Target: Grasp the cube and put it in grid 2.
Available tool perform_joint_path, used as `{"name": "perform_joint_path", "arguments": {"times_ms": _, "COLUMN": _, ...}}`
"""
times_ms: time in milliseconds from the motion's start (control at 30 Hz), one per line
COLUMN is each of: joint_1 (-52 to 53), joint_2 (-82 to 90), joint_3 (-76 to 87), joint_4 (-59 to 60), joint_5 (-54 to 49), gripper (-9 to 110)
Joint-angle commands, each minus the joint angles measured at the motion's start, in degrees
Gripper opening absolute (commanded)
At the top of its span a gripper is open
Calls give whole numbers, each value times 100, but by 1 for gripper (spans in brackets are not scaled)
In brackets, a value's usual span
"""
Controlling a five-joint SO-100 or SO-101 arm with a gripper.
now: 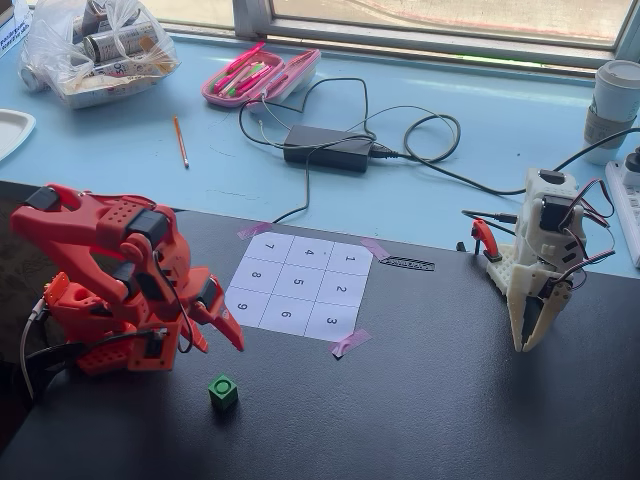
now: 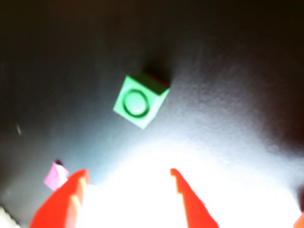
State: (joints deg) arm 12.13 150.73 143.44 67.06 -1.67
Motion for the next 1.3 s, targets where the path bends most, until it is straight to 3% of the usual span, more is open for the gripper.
{"name": "perform_joint_path", "arguments": {"times_ms": 0, "joint_1": 220, "joint_2": -861, "joint_3": -800, "joint_4": -18, "joint_5": 167, "gripper": 28}}
{"name": "perform_joint_path", "arguments": {"times_ms": 400, "joint_1": 844, "joint_2": -2628, "joint_3": -1450, "joint_4": -431, "joint_5": 642, "gripper": 31}}
{"name": "perform_joint_path", "arguments": {"times_ms": 933, "joint_1": 879, "joint_2": -3340, "joint_3": -1028, "joint_4": -958, "joint_5": 817, "gripper": 31}}
{"name": "perform_joint_path", "arguments": {"times_ms": 1033, "joint_1": 888, "joint_2": -3445, "joint_3": -1028, "joint_4": -1063, "joint_5": 756, "gripper": 14}}
{"name": "perform_joint_path", "arguments": {"times_ms": 1067, "joint_1": 896, "joint_2": -3463, "joint_3": -1037, "joint_4": -1081, "joint_5": 747, "gripper": 3}}
{"name": "perform_joint_path", "arguments": {"times_ms": 1267, "joint_1": 949, "joint_2": -3463, "joint_3": -1055, "joint_4": -1151, "joint_5": 729, "gripper": 0}}
